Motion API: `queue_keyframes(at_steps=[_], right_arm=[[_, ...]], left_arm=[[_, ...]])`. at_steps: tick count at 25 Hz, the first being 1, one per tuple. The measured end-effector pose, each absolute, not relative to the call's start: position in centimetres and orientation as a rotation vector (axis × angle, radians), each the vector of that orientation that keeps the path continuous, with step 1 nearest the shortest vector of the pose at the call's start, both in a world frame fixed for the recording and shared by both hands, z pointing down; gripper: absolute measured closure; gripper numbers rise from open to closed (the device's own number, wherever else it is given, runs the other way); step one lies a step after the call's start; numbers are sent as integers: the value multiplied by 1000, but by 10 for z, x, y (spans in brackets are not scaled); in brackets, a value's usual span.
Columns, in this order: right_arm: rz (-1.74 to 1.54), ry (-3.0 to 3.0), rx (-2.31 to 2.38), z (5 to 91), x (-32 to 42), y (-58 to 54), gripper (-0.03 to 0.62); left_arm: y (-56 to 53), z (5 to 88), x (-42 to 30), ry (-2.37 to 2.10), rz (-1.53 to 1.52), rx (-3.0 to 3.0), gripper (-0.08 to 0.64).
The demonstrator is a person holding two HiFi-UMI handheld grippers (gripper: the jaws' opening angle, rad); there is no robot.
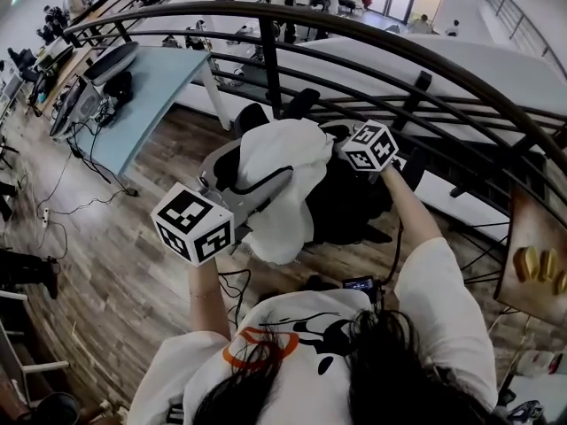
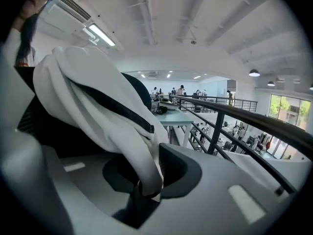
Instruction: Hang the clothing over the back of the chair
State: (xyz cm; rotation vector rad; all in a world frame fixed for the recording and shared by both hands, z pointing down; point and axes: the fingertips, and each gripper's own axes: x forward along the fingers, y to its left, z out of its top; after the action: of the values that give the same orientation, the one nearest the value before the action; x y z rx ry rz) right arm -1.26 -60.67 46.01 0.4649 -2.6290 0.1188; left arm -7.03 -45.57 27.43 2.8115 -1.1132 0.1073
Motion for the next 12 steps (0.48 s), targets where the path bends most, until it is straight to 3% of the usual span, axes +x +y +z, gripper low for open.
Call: queue_keyframes(at_steps=[12], right_arm=[[379,-2672,353,481,-3,-581,473]], left_arm=[[-449,276,-70,-1183,92,2778,136]])
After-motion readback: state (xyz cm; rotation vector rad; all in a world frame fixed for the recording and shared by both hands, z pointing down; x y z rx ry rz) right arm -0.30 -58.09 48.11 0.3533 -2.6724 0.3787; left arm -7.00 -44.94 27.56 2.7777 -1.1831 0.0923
